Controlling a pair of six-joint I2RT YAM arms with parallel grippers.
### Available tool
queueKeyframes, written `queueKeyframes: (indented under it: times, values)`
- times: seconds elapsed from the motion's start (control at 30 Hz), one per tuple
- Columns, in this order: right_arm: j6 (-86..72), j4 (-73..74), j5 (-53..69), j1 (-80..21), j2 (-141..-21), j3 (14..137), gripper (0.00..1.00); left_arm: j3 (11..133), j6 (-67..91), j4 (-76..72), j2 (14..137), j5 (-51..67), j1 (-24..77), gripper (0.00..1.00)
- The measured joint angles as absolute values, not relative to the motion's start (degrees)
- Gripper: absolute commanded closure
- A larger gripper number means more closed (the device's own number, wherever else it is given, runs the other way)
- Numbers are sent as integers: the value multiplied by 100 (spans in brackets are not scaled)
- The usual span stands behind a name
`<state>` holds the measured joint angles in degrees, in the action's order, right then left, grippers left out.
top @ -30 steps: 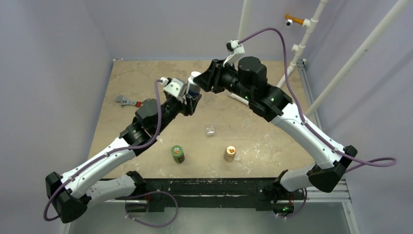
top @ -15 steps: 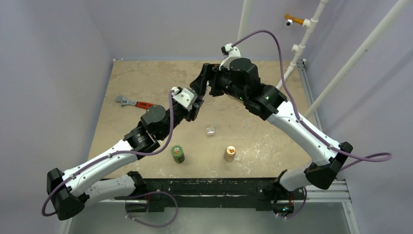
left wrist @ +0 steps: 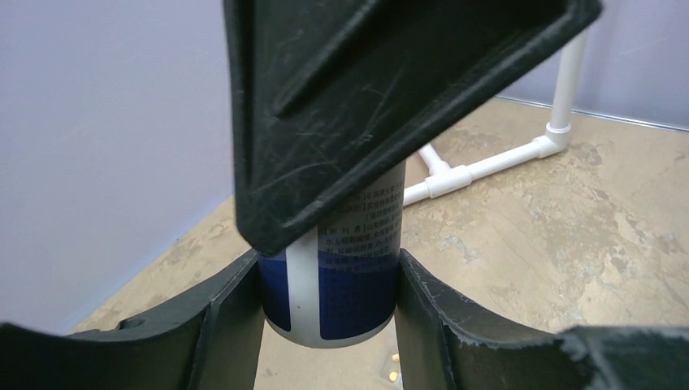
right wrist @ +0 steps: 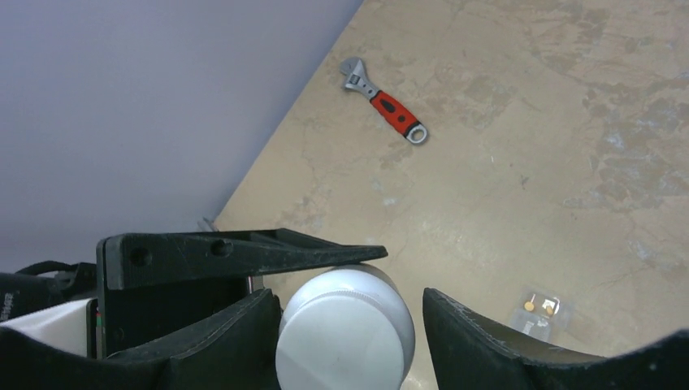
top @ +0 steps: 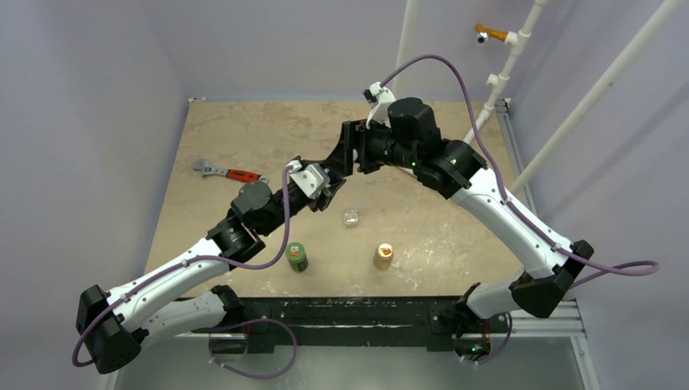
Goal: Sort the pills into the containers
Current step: Screw the lid of the pill bottle onto the pill bottle, then place the pill bottle at the center of the board.
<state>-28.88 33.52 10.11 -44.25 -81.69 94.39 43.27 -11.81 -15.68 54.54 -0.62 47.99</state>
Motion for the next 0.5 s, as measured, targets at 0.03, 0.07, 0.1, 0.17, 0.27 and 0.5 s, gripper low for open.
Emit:
queueKeyframes:
  times: [0.03,0.07,0.1,0.17,0.27,0.5]
  values:
    - [-2856,3437,1044,-4425,-8145,9439,37,4320,-1184,-1588,5446,34,4764,100]
    - [-2825,3522,1079,-4425,-8114,9439,38,4318,-1184,-1594,5439,113,4744,100]
    - [-2801,3590,1111,-4425,-8088,9439,41,4313,-1188,-1614,5433,187,4722,100]
    - [-2770,3701,1155,-4425,-8016,9439,48,4289,-1216,-1649,5408,329,4692,100]
    - [-2705,3848,1153,-4425,-7942,9454,60,4259,-1223,-1673,5393,499,4687,100]
    - [-2687,3983,1149,-4425,-7924,9459,81,4259,-1199,-1610,5398,620,4687,93]
